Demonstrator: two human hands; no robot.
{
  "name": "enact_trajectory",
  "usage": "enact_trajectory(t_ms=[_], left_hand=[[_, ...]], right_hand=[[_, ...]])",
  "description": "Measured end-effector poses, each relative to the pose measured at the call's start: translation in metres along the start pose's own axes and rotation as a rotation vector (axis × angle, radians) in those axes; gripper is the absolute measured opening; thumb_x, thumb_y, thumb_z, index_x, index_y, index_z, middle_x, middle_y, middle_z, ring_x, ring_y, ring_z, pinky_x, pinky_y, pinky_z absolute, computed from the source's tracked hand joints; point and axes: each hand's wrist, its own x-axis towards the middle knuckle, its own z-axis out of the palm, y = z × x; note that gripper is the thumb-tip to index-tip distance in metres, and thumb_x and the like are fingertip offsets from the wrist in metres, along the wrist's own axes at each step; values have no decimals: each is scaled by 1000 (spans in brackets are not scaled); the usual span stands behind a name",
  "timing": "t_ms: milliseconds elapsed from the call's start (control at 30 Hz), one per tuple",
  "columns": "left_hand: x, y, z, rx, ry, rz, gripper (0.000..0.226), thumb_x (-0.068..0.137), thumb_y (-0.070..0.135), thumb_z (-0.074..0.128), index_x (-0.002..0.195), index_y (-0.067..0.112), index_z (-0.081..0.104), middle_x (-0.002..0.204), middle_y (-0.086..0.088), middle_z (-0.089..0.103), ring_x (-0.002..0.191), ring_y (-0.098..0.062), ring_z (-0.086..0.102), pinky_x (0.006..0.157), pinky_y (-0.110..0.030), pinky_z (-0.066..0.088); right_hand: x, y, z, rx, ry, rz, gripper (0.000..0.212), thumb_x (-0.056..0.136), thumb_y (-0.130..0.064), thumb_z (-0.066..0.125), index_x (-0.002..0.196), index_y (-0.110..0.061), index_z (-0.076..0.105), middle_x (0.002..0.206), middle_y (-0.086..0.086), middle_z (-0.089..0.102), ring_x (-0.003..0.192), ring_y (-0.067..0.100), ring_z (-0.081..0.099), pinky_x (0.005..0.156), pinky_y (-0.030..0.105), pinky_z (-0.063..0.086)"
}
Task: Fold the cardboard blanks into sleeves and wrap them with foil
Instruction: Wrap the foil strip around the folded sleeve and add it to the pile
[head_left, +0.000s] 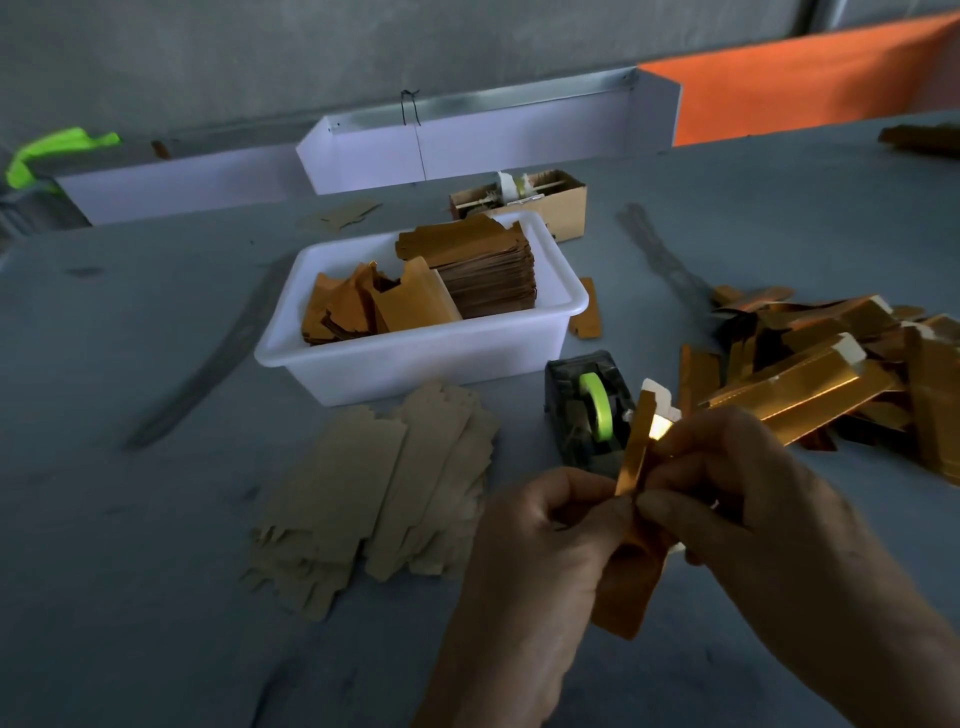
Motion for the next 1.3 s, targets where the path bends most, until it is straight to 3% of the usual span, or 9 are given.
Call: enact_trajectory(t_ms=[200,333,433,700,867,1000,1067,1167,1300], left_hand=[[0,0,-3,-26,-66,-42,14,86,23,65,78,15,72,75,-5,74,71,-18,72,70,-31,58],[1,-8,-1,-57,10,30,19,88,17,63,72,11,70,61,-9,67,51,-20,63,56,-30,51],[2,-14,6,-9,122,85,25,90,12,61,67,16,69,61,-6,69,55,-20,68,55,-30,55],[-2,-25,17,447,510,662,22,83,37,49,77,24,66,75,6,62,63,-4,63,56,-28,52],[-2,-18,10,280,460,536,10,89,27,62,80,26,68,75,-2,68,64,-9,67,57,-32,57],[-2,-13,7,88,327,285,11,87,21,65,79,21,72,72,-3,72,66,-18,70,56,-32,57],[-1,-11,4,-57,300,156,9,87,16,65,82,21,71,69,-7,70,63,-26,68,55,-36,56],[0,-7,-3,-203,213,33,28,85,13,68,105,29,58,65,-7,68,54,-20,66,44,-25,50],[4,-5,-23,156,256,175,5,87,37,64,92,35,64,69,3,73,57,-15,68,41,-20,43]], right_hand=[[1,-1,3,-48,16,44,27,78,-17,69,84,-30,46,69,-6,63,74,-11,58,58,6,46],[-1,-8,6,-163,44,42,27,80,-21,68,83,-31,43,70,-5,62,68,4,62,60,18,52],[-3,-14,10,-242,78,57,25,82,-29,64,91,-31,41,74,-8,60,66,5,59,58,21,51],[2,-22,11,-189,164,120,31,68,-52,63,81,-31,44,60,-8,60,59,3,58,54,27,49],[2,-15,15,-68,162,124,51,48,-70,44,84,-34,47,65,-11,60,60,2,58,50,13,41],[3,-14,20,339,35,205,30,59,-50,62,81,-29,62,71,-13,69,66,2,66,50,15,49],[6,-12,23,340,21,209,6,74,-29,68,79,-28,64,68,-10,68,62,5,65,46,12,47],[9,-10,22,307,5,191,9,81,-22,64,76,-30,67,66,-4,66,60,11,64,50,22,52],[15,-12,13,349,30,177,16,73,-38,58,79,-50,66,75,-5,68,68,12,63,61,28,49]])
